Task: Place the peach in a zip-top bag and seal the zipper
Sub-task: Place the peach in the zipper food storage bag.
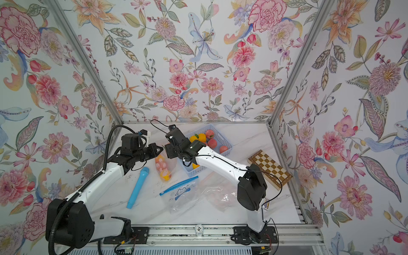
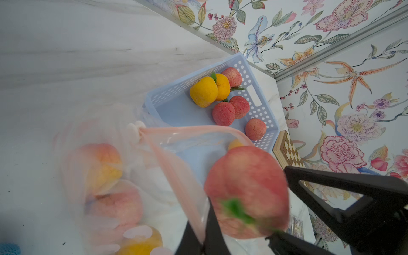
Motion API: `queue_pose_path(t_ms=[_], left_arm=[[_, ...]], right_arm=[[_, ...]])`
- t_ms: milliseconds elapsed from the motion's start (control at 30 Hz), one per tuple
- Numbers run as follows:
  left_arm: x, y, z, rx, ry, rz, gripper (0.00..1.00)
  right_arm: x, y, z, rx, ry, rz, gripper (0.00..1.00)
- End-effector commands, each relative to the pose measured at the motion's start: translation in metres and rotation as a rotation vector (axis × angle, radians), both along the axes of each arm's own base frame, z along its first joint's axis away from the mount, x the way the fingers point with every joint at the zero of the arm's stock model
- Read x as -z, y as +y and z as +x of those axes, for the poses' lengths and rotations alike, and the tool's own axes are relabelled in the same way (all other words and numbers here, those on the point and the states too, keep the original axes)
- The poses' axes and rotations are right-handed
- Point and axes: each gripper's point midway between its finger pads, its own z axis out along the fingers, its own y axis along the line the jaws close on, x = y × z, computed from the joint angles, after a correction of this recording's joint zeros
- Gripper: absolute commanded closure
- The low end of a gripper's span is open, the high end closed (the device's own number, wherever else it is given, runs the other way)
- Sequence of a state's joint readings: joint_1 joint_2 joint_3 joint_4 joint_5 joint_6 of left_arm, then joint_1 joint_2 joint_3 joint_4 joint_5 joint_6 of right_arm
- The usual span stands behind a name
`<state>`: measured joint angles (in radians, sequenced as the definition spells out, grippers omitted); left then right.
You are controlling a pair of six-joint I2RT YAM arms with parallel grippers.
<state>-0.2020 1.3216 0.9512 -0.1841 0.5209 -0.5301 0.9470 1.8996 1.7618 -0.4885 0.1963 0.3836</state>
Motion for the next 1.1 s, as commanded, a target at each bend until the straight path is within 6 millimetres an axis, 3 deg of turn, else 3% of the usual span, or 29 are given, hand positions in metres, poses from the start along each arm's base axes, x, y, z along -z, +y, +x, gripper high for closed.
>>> queue_pose_path(t_ms=[0,800,967,1067], left_arm=[[0.001,-0.003,0.002,0.007,-0.001,-0.025,1.0],[-0.001,-0.003,0.003,0.005,-0.009,-0.031,1.0],[-0.005,-0.003,0.005,-0.001,-0.019,-0.034,1.0],[-0.006,-0.003,0.006,-0.001,-0.022,-0.039,1.0]], right_arm=[[-0.001,0.002,0.001,0.003,-0.014,-0.022,0.32],[-0.024,-0.011,0.002,0.067,-0.048,0.013,0.31],[-0.021,-0.011,-0.007,0.067,0.011,0.064,0.31],[-0.022,-0.004,-0.019,0.018,0.037,0.119,0.25]])
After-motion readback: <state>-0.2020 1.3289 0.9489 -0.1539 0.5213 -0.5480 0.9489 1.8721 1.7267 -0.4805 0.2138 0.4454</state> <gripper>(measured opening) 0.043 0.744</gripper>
